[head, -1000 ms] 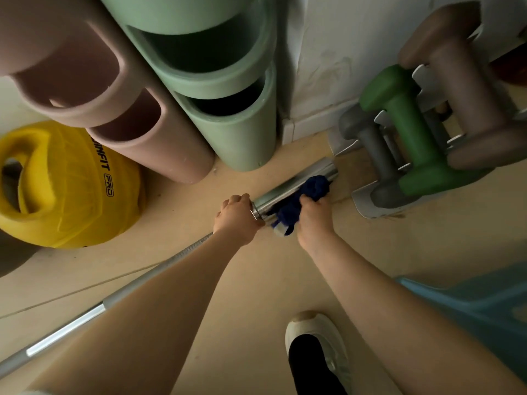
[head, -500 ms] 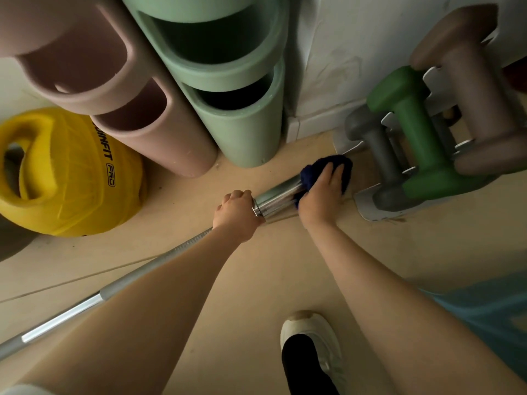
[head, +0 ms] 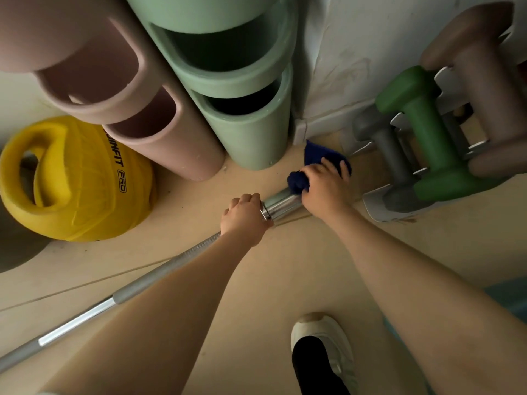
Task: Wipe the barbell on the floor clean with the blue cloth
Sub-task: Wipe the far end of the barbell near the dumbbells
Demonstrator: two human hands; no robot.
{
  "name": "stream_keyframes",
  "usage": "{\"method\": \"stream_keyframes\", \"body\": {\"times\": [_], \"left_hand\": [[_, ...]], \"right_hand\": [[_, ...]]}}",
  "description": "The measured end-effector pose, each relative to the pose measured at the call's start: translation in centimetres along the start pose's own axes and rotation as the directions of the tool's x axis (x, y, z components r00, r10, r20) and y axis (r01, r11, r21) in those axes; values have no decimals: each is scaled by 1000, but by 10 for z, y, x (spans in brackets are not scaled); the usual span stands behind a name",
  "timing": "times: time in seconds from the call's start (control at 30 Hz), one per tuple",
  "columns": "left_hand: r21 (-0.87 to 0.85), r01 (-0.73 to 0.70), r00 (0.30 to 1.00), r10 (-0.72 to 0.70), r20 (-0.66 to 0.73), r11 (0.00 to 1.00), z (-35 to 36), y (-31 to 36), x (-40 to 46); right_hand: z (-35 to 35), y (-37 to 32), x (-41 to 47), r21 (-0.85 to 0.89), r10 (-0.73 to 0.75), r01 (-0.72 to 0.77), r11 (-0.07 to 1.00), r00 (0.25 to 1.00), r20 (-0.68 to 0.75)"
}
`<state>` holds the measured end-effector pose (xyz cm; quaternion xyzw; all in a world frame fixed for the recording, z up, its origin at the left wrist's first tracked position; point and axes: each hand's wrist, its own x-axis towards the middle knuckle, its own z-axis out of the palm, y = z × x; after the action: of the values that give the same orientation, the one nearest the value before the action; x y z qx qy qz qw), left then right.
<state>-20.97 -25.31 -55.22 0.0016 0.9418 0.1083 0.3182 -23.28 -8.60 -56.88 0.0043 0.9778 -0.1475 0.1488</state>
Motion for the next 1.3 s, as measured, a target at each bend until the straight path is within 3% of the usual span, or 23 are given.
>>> {"method": "stream_keyframes", "body": {"times": [0.23,0.3,0.37,0.47,0.57,0.63,0.7,0.8,0.93,1.1,1.23,1.3], "left_hand": [[-76,81,997,-80,9,994,-2,7,-5],[-104,88,996,-89,-5,991,2,6,-7],[-92,123,991,-128,-49,988,5,0,-11],[-6,137,985,-137,-100,991,5,-24,-20],[16,118,990,-116,-84,993,5,-45,-31],[0,88,993,-88,-77,996,5,-50,-35],[5,65,994,-64,-88,998,7,-49,-36],[4,47,996,-47,-73,999,10,-49,-37],[58,-1,996,6,-87,998,16,-53,-38],[95,49,991,-37,-129,994,23,-53,-36],[81,78,988,-66,-142,994,27,-53,-34],[74,79,987,-67,-147,994,27,-55,-33]], "right_hand": [[11,-60,-34,169,-150,130,977,982,112],[11,-51,-37,113,-198,181,977,968,155],[6,-32,-36,-50,-243,258,965,948,206],[1,-14,-33,-176,-121,154,972,975,187],[11,-39,-34,42,10,-20,999,975,220],[17,-64,-37,222,-22,-39,974,964,266],[15,-71,-39,283,-86,-1,959,953,292],[3,-48,-30,138,-141,99,985,932,334],[-3,-37,-18,42,28,-35,999,988,150],[14,-69,-43,124,-167,149,981,975,148],[10,-37,-27,-36,-294,305,952,937,189],[6,-18,-17,-108,-273,296,949,943,192]]}}
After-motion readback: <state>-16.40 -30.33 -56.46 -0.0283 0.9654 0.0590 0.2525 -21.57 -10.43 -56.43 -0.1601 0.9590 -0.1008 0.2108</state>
